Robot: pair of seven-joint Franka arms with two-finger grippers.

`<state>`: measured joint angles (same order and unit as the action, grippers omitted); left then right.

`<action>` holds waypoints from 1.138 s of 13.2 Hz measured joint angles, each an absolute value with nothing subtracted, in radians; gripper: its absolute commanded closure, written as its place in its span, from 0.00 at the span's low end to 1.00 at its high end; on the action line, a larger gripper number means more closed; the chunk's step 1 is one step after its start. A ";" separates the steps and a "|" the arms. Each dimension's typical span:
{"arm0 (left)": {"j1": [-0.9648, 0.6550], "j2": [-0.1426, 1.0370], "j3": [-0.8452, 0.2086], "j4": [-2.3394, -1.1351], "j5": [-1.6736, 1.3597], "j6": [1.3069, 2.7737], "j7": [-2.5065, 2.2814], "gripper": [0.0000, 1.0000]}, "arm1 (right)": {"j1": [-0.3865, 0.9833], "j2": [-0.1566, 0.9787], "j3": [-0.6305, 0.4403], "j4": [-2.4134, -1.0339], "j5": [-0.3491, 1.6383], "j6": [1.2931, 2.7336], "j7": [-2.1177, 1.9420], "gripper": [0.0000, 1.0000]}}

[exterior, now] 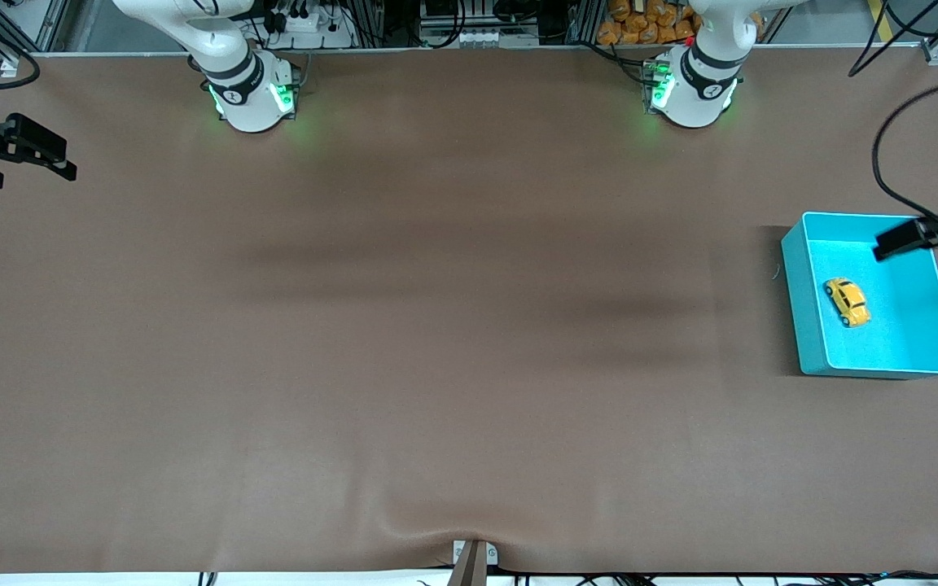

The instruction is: Wind and store yellow beetle car

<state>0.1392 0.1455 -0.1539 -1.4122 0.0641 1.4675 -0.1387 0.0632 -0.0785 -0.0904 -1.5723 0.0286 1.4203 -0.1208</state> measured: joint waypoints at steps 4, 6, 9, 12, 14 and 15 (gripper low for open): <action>0.085 0.131 -0.183 -1.408 0.053 1.427 -0.141 0.00 | 0.067 -0.078 -0.097 -1.572 0.034 1.420 -0.121 0.00; 0.068 0.128 -0.202 -1.393 0.053 1.427 -0.143 0.00 | 0.067 -0.078 -0.100 -1.572 0.035 1.420 -0.121 0.00; 0.066 0.112 -0.217 -1.388 0.053 1.424 -0.141 0.00 | 0.067 -0.076 -0.101 -1.572 0.035 1.423 -0.121 0.00; 0.066 0.104 -0.237 -1.387 0.053 1.390 -0.141 0.00 | 0.067 -0.074 -0.102 -1.572 0.035 1.436 -0.121 0.00; 0.066 0.099 -0.241 -1.386 0.053 1.320 -0.141 0.00 | 0.067 -0.073 -0.106 -1.572 0.035 1.437 -0.121 0.00; 0.066 0.097 -0.241 -1.384 0.053 1.297 -0.140 0.00 | 0.067 -0.073 -0.109 -1.572 0.035 1.437 -0.121 0.00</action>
<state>0.0656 0.0966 -0.2413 -1.3835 0.0530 1.2966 -0.1401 0.0672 -0.0734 -0.1086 -1.5722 0.0355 1.4367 -0.1207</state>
